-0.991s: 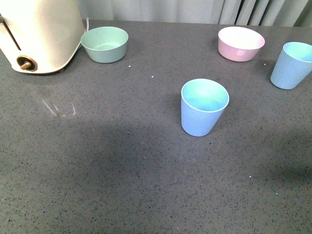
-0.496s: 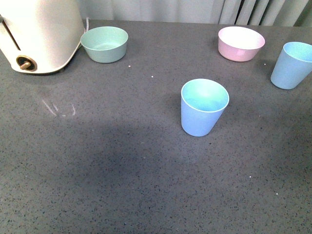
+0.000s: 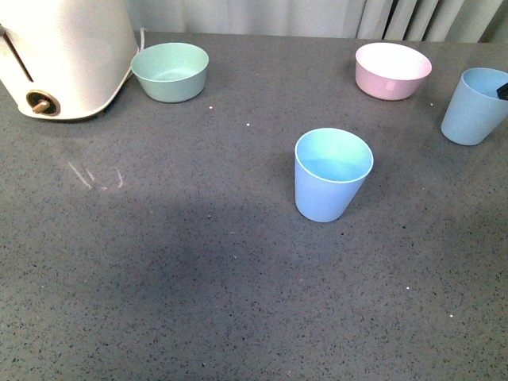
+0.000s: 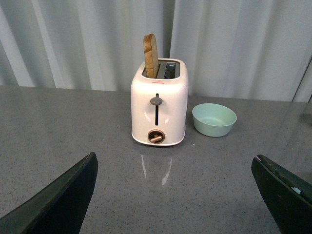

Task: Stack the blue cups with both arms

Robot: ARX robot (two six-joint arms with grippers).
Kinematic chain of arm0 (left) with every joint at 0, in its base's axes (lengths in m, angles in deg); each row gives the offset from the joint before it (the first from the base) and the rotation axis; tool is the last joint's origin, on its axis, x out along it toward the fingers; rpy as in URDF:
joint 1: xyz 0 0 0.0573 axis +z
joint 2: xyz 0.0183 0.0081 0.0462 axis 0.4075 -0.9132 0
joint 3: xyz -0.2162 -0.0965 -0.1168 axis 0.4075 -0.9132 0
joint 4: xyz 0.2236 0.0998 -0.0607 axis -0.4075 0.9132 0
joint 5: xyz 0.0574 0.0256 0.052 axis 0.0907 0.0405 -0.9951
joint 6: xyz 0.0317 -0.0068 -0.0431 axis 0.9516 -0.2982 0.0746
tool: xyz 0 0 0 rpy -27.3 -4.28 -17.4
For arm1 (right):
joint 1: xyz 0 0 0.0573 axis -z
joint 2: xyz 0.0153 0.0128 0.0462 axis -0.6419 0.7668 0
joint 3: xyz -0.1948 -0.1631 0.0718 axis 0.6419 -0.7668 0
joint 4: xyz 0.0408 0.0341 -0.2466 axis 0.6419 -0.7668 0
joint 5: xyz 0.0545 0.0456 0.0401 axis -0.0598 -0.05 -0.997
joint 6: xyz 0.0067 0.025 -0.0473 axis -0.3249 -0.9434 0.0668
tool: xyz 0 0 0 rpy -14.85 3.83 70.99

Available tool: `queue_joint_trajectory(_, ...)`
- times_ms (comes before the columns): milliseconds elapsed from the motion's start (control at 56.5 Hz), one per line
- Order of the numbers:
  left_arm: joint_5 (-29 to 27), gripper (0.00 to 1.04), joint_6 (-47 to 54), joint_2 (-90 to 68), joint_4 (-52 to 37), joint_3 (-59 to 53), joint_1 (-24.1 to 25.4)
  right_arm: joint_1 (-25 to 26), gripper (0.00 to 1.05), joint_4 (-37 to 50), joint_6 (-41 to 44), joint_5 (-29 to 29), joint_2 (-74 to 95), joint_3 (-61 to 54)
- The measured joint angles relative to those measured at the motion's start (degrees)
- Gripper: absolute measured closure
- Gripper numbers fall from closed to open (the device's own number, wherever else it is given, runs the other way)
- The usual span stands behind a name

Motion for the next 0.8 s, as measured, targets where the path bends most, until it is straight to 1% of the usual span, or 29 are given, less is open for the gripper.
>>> queue_joint_trajectory(106,0.0,0.09,0.0,0.0,0.0,0.0,0.0,-1.03,0.09,-1.03,0.55,1.49,4.31,3.15)
queue_joint_trajectory(389,0.0,0.09,0.0,0.0,0.0,0.0,0.0,-2.67,0.09,-2.67,0.39,1.68,10.27,9.44)
queue_joint_trajectory(496,0.0,0.09,0.0,0.0,0.0,0.0,0.0,-3.23,0.09,-2.86,0.48,2.99,11.8,11.1)
queue_joint_trajectory(655,0.0,0.09,0.0,0.0,0.0,0.0,0.0,-4.04,0.09,-3.34,0.55,3.32,14.16,13.0)
queue_joint_trajectory(743,0.0,0.09,0.0,0.0,0.0,0.0,0.0,-4.48,0.22,-4.15,0.85,3.96,15.52,14.19)
queue_joint_trajectory(761,0.0,0.09,0.0,0.0,0.0,0.0,0.02,-4.5,0.23,-4.2,0.85,4.02,15.58,14.25)
queue_joint_trajectory(796,0.0,0.09,0.0,0.0,0.0,0.0,0.02,-4.7,0.31,-4.61,1.05,4.46,16.06,14.88)
